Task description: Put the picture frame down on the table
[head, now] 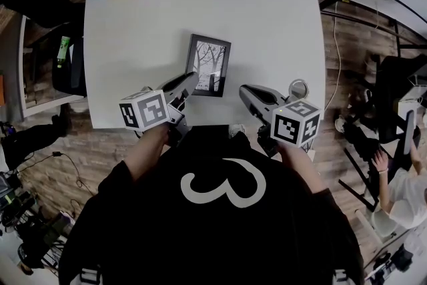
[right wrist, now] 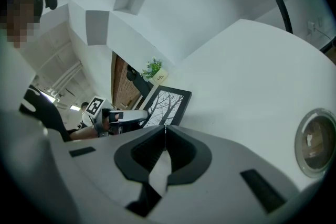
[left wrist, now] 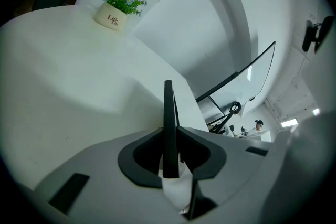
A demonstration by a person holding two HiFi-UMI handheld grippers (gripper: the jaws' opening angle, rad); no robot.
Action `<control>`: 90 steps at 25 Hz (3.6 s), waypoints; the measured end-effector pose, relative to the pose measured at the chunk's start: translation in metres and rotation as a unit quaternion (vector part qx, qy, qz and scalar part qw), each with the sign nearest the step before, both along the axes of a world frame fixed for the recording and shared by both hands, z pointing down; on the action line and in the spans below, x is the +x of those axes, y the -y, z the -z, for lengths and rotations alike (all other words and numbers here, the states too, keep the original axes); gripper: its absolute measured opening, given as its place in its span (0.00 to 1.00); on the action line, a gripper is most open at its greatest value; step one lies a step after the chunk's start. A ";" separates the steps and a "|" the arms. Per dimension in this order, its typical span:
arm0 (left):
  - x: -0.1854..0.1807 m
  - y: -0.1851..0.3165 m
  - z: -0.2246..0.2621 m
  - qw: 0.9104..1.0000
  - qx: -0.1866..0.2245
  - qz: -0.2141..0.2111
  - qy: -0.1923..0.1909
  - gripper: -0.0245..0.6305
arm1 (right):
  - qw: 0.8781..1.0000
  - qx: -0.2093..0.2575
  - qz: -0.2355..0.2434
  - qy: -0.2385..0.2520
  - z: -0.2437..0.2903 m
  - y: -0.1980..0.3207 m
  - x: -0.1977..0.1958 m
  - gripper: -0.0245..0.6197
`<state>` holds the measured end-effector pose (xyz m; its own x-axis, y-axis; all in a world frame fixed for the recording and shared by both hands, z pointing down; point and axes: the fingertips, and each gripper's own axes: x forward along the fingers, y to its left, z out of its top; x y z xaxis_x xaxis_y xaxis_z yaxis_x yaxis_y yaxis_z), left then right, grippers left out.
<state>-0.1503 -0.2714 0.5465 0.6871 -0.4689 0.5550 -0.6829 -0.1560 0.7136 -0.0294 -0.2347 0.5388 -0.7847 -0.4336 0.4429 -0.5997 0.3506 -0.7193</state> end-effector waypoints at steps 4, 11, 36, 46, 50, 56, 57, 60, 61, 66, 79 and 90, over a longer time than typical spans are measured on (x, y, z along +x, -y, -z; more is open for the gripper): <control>-0.001 -0.001 -0.003 1.000 -0.002 0.000 0.006 0.17 | 1.000 -0.001 0.000 -0.001 -0.001 -0.002 0.000 0.08; -0.002 -0.002 -0.009 1.000 0.002 -0.006 0.020 0.17 | 1.000 -0.001 0.001 -0.001 0.001 -0.003 -0.001 0.08; -0.002 -0.010 -0.029 0.993 0.016 -0.019 0.118 0.36 | 1.000 -0.013 0.011 0.006 -0.006 -0.011 0.008 0.08; -0.005 -0.009 -0.027 0.991 0.024 -0.011 0.128 0.40 | 1.000 -0.010 0.012 0.001 -0.002 -0.015 0.010 0.08; -0.007 -0.009 -0.027 0.991 0.026 -0.009 0.130 0.40 | 1.000 -0.008 0.012 -0.002 -0.001 -0.016 0.012 0.08; -0.010 -0.013 -0.022 0.991 0.034 -0.006 0.127 0.42 | 1.000 0.004 0.013 -0.005 0.004 -0.020 0.019 0.08; -0.010 -0.013 -0.020 0.992 0.037 -0.005 0.124 0.42 | 1.000 0.007 0.013 -0.004 0.006 -0.020 0.020 0.08; -0.013 -0.015 -0.010 0.993 0.044 0.003 0.108 0.42 | 1.000 0.017 0.017 0.001 0.012 -0.019 0.019 0.08; -0.014 -0.015 -0.006 0.994 0.047 0.008 0.102 0.42 | 1.000 0.021 0.020 0.003 0.015 -0.019 0.018 0.08; -0.015 -0.025 0.020 0.994 0.072 0.010 0.078 0.42 | 0.999 0.045 0.030 -0.002 0.027 -0.020 0.018 0.08; 0.020 -0.079 0.106 0.987 0.157 -0.009 0.016 0.37 | 0.985 0.154 0.082 -0.009 0.102 -0.043 0.025 0.08; 0.055 -0.124 0.166 0.973 0.228 -0.038 -0.028 0.20 | 0.970 0.216 0.114 0.017 0.155 -0.079 0.025 0.08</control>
